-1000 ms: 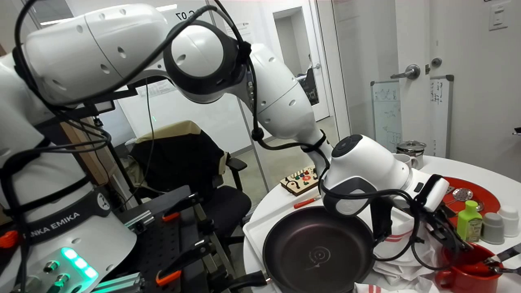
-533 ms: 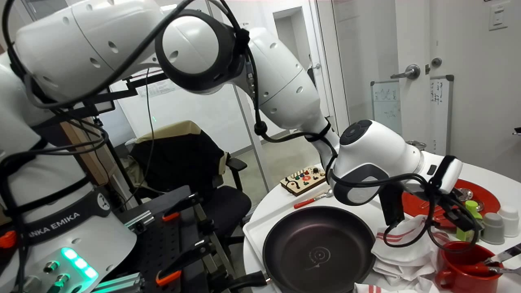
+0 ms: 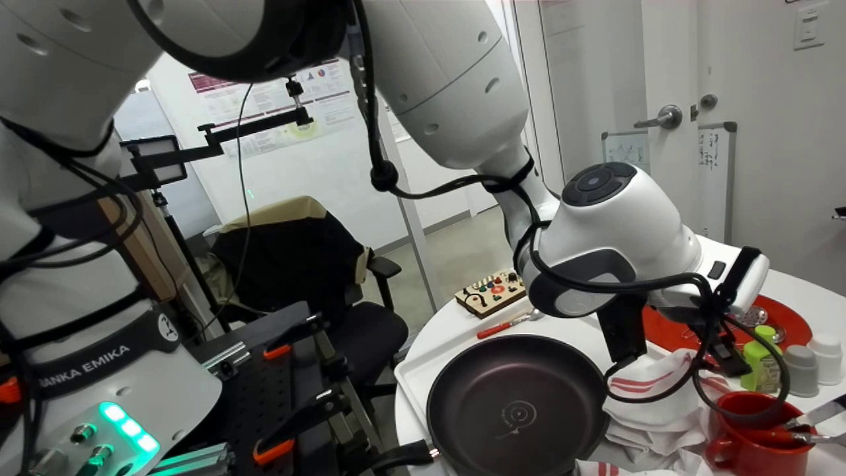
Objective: Put the fork and knife in the red cup and move it to the right
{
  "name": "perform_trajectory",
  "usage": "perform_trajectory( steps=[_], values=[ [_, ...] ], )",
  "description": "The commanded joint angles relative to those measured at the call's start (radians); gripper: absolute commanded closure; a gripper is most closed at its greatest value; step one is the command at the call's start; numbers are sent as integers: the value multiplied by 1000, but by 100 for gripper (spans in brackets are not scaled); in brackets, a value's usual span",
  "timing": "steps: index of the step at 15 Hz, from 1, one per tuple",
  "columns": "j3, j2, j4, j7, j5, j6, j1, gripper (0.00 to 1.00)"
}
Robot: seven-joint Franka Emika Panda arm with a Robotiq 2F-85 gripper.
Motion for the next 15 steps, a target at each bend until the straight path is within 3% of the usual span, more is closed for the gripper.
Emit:
perform_trajectory(
  steps=[1, 8, 15],
  values=[
    [23, -109, -132, -51, -6, -123, -64, 0],
    [-58, -214, -200, -79, 45, -276, -30, 0],
    [-148, -246, -127, -91, 63, -517, 36, 0]
  ],
)
